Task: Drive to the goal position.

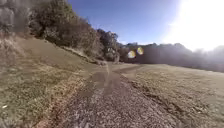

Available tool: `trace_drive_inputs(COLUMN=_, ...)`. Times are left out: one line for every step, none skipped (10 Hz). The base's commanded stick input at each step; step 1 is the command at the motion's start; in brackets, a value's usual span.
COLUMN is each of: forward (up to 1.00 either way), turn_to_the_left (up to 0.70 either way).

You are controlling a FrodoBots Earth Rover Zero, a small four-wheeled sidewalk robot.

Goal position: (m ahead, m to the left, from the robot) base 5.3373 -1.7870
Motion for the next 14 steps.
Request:
trace_drive_inputs(forward=0.60, turn_to_the_left=0.00)
trace_drive_inputs(forward=0.60, turn_to_the_left=0.00)
trace_drive_inputs(forward=0.60, turn_to_the_left=0.15)
trace_drive_inputs(forward=0.60, turn_to_the_left=0.15)
trace_drive_inputs(forward=0.60, turn_to_the_left=0.15)
trace_drive_inputs(forward=0.60, turn_to_the_left=0.14)
trace_drive_inputs(forward=0.60, turn_to_the_left=0.13)
trace_drive_inputs(forward=0.60, turn_to_the_left=0.00)
trace_drive_inputs(forward=0.60, turn_to_the_left=0.00)
trace_drive_inputs(forward=0.60, turn_to_the_left=0.00)
trace_drive_inputs(forward=0.60, turn_to_the_left=0.00)
trace_drive_inputs(forward=0.60, turn_to_the_left=0.00)
trace_drive_inputs(forward=0.60, turn_to_the_left=0.00)
trace_drive_inputs(forward=0.60, turn_to_the_left=0.00)
